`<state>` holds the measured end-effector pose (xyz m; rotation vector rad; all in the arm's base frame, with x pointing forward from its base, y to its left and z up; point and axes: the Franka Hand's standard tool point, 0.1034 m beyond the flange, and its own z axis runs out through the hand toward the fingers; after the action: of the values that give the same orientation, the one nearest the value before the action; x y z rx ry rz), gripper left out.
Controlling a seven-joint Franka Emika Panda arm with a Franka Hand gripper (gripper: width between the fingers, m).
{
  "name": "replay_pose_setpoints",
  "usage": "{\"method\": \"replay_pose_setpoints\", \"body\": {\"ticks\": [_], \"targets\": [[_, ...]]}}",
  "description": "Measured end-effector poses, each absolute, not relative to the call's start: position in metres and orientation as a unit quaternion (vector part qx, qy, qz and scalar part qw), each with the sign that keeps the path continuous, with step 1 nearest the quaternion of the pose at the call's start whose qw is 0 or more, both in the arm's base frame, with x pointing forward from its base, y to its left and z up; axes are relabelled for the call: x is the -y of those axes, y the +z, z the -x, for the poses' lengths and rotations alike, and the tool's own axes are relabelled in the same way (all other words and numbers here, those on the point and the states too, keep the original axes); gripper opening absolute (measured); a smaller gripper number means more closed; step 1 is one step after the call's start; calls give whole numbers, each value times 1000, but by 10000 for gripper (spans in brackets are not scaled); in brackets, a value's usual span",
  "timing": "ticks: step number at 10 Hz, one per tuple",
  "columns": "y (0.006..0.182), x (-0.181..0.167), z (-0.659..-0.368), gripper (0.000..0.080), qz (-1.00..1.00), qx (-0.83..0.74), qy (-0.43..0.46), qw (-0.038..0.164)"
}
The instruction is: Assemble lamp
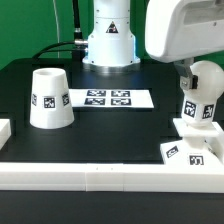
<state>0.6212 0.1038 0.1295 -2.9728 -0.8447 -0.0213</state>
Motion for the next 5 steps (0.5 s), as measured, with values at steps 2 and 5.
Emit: {"method": "replay_pose_setpoints", "body": {"ticks": [2, 5], "targets": [[129, -102, -621, 699, 929, 369, -10, 17], [127, -102, -623, 699, 863, 505, -20, 7]]}}
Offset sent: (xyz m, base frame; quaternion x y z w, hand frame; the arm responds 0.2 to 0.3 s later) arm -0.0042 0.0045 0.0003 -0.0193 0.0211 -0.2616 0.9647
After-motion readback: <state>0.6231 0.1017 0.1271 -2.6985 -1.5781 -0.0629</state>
